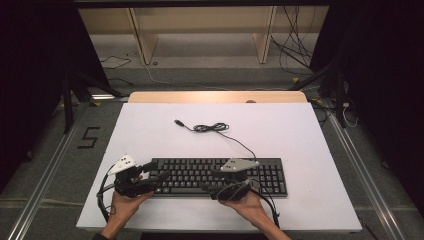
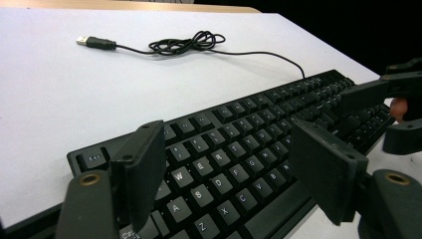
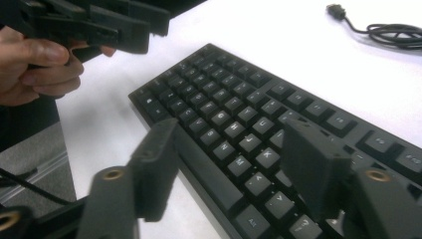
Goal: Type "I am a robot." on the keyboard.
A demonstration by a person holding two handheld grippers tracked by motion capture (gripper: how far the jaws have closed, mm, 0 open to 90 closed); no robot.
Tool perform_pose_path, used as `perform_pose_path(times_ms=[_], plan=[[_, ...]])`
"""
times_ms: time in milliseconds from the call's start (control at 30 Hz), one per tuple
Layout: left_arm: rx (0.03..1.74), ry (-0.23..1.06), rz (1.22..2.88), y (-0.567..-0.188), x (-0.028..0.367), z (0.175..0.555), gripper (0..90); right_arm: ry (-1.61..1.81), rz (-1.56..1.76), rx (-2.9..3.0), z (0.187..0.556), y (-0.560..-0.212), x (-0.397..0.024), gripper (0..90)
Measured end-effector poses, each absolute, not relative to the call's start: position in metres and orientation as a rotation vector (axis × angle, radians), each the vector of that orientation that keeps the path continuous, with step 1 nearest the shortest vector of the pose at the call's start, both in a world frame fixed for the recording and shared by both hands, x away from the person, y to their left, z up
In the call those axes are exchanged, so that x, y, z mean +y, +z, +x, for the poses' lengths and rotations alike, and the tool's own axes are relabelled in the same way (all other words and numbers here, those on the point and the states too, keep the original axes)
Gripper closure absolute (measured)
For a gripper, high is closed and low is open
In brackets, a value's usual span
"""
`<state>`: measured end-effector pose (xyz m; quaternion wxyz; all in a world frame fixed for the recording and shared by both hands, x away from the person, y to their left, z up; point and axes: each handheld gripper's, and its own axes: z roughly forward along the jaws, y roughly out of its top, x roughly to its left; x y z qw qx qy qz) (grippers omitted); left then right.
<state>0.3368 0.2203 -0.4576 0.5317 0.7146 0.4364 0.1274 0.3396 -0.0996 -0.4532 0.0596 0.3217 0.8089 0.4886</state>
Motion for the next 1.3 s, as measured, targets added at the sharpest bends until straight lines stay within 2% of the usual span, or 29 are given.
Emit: perform_pose_path(times_ms=[467,667,833,1300], plan=[[1.032,0.323,1.695,-0.456,0.22,0.335,27.9,1.403,0.934,2.529,0.345,-0.462,-0.082,75.9],[1.026,0.326,1.689,-0.456,0.22,0.335,27.7,1.37,0.917,2.553,0.346,-0.466,-0.076,85.5],[1.022,0.329,1.692,-0.456,0.221,0.334,27.7,1.331,0.905,2.578,0.346,-0.47,-0.072,90.0],[1.011,0.329,1.696,-0.455,0.22,0.334,27.7,1.262,0.9,2.609,0.346,-0.479,-0.065,90.0]])
